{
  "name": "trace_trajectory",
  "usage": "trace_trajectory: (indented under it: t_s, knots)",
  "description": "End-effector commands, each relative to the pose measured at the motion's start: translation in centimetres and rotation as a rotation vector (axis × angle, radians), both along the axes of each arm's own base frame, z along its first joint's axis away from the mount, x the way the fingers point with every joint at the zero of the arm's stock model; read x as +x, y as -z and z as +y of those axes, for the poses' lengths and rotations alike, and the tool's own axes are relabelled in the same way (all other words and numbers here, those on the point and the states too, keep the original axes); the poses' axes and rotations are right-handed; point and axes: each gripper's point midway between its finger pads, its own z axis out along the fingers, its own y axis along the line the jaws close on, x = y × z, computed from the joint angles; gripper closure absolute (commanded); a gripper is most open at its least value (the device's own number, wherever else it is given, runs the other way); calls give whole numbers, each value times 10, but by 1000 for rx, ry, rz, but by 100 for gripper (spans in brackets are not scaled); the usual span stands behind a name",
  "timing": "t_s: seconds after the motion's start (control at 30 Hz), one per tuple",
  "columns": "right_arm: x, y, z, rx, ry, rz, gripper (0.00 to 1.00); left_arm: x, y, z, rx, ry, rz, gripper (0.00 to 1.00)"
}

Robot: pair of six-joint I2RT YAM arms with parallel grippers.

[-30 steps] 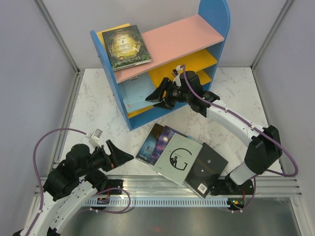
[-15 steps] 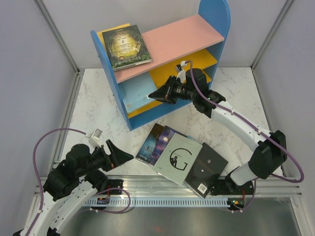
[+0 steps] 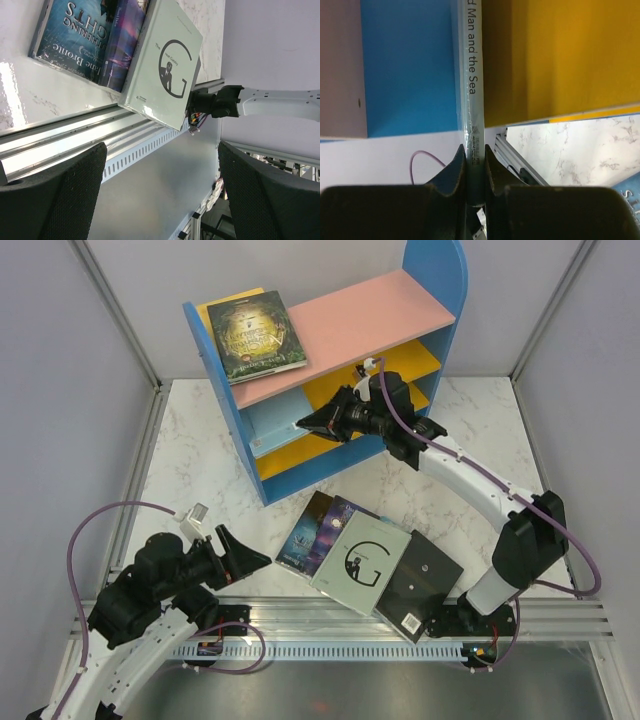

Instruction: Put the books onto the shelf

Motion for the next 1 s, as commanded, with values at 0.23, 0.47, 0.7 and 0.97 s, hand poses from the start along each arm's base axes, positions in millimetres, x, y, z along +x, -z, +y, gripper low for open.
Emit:
trace_trajectory:
  t_s: [0.23, 0.47, 0.7, 0.97]
  knots:
    - [45, 31, 11, -25, 154, 68, 98, -3, -5, 8, 22, -13, -31, 6]
    - [36, 38, 7, -53, 136, 67, 39, -2, -3, 8, 36, -14, -24, 6]
    - [8, 40, -17, -131, 116, 57, 18, 1, 4, 6, 42, -15, -13, 5]
    - [-22, 87, -54, -324, 81, 144, 2, 7, 14, -1, 38, -3, 9, 5]
